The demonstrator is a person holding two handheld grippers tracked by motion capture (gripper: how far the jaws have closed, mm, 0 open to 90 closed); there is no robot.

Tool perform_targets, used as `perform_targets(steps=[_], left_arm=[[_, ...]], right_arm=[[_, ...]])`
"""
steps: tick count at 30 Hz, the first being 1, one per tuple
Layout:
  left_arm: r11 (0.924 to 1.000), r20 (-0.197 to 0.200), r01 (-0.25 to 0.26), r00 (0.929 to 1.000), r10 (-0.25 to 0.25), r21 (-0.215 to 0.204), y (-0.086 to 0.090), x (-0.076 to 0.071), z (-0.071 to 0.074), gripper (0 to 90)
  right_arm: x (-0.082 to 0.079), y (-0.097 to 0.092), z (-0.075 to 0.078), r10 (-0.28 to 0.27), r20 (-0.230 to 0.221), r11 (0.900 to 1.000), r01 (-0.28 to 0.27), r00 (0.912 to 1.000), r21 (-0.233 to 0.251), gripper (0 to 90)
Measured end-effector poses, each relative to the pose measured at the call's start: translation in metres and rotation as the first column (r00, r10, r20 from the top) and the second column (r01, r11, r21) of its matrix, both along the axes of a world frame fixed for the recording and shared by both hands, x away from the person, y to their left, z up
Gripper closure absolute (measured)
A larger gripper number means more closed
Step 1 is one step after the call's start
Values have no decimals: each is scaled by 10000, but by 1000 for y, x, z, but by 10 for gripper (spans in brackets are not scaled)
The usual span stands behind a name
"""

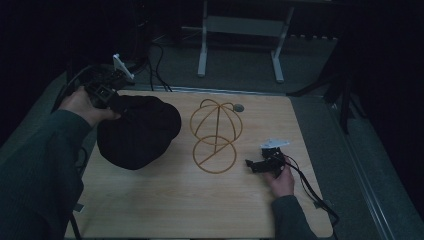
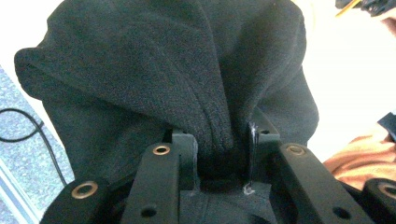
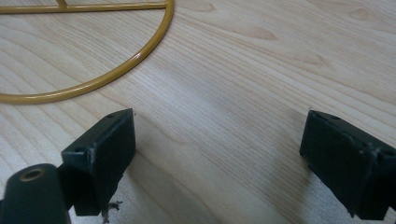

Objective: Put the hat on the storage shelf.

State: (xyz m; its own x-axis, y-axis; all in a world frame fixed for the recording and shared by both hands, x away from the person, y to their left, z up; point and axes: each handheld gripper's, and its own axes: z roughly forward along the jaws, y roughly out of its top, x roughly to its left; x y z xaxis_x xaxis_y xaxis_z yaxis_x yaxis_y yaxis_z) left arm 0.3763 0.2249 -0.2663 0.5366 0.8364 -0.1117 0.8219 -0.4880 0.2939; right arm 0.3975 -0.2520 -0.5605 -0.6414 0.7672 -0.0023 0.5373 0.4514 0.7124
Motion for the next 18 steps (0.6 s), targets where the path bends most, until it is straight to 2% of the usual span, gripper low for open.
perform_targets(steps=[9,18], left_arm=[[10000,126,-65,9999,65,20,-7,7,21,707],[10000,168,72,9998,-71,-35,-15,13,30,707]], right_arm=[[0,0,0,3,-2,10000,-3,10000,9,102],[0,0,0,8,10,10000,-8,10000,3,102]])
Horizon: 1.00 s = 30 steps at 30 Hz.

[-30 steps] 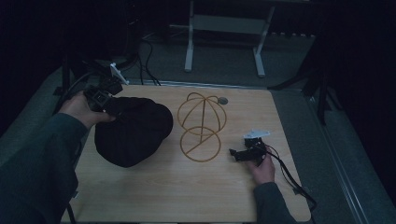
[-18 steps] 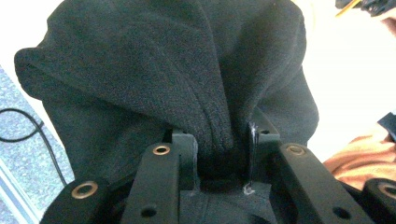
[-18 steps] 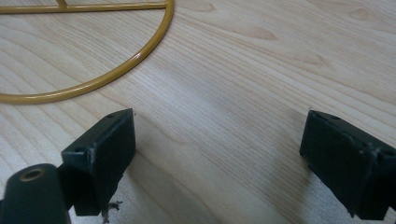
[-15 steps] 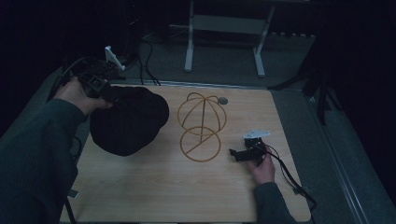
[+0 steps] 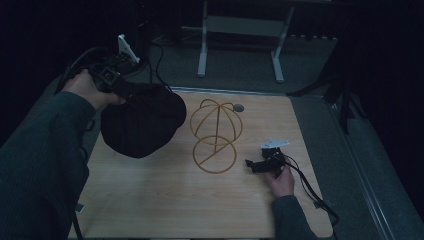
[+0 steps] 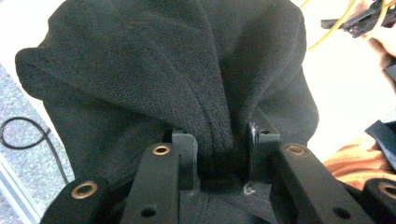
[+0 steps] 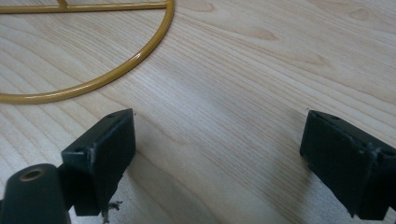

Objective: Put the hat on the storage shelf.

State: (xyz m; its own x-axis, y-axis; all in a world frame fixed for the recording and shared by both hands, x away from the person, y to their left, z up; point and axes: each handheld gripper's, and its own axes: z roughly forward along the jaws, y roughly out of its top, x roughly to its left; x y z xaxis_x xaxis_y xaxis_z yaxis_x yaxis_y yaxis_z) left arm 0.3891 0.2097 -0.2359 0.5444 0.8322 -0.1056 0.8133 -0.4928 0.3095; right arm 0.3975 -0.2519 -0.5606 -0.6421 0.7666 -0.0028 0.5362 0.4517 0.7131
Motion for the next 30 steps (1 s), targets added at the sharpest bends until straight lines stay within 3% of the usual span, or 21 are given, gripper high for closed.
perform_targets(steps=[15,30], left_arm=[[9999,-73,148,9999,-148,-16,-7,10,12,705],[9995,147,305,9994,-305,5,-20,13,25,705]], right_arm=[[0,0,0,6,2,10000,-6,10000,-1,102],[0,0,0,23,1,10000,-23,10000,-2,102]])
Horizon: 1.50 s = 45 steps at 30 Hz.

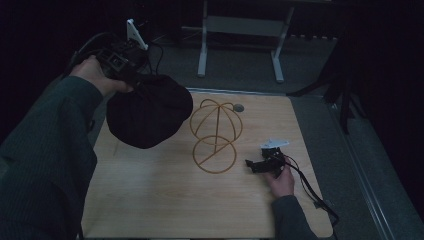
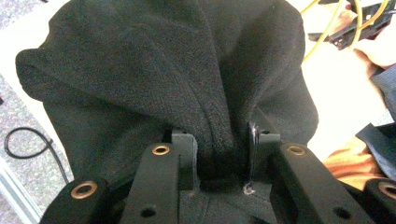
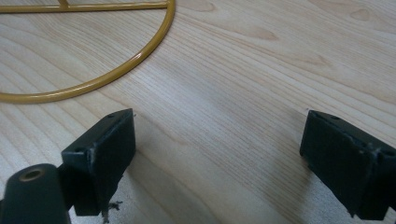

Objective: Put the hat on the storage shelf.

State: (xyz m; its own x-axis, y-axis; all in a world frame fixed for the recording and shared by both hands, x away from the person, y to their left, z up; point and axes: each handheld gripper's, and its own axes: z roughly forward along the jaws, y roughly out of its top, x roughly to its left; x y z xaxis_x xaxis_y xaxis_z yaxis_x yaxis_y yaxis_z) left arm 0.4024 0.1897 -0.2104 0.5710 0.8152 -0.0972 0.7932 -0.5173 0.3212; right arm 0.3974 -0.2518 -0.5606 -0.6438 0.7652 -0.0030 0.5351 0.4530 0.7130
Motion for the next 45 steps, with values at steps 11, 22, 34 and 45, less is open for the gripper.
perform_targets(steps=[11,22,34,45], left_arm=[[9998,92,215,9997,-216,39,-11,4,8,704],[9998,323,142,9994,-138,-108,-16,6,18,704],[9994,564,300,9980,-290,-169,-29,9,28,704],[9986,795,368,9963,-337,-375,-37,9,37,704]], right_arm=[[0,0,0,13,4,10000,-13,10000,0,102],[0,0,0,28,2,10000,-28,10000,-1,102],[0,0,0,32,-7,10000,-32,10000,0,102],[0,0,0,29,-19,10000,-29,10000,1,102]])
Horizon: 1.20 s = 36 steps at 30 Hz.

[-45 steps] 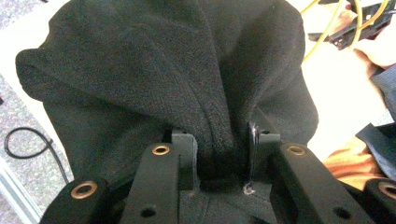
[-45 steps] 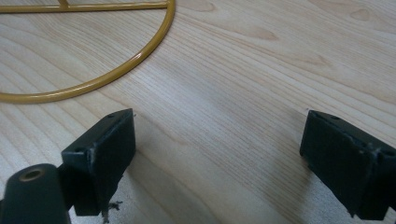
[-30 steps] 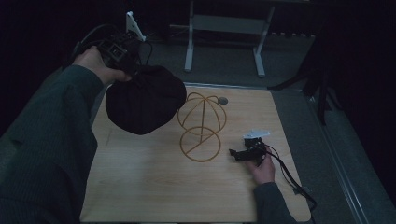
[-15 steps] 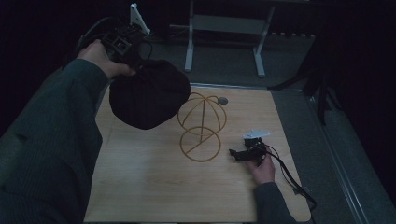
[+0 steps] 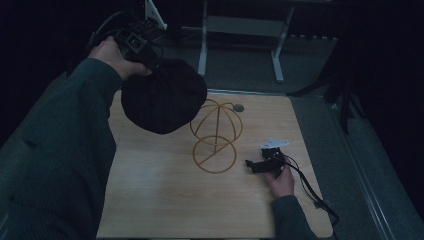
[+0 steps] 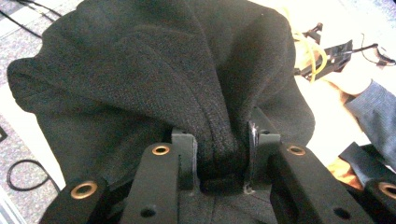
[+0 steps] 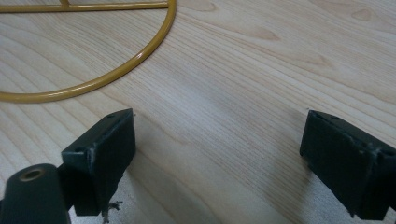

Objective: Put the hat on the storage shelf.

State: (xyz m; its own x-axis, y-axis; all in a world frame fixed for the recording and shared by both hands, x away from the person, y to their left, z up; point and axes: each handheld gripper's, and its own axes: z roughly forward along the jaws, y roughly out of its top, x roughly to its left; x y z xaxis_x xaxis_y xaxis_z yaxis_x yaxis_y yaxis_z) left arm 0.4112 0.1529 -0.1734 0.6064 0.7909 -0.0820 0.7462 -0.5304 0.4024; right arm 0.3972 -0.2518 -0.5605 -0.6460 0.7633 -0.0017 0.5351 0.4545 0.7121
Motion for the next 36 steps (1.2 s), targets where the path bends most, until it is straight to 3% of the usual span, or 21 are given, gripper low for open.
perform_targets(steps=[22,36], left_arm=[[9996,284,245,9993,-241,-135,-25,7,7,705],[9983,275,544,9981,-549,198,-48,11,8,704]], right_arm=[[0,0,0,-3,-9,10000,3,10000,9,102],[0,0,0,5,-8,10000,-5,10000,8,102]])
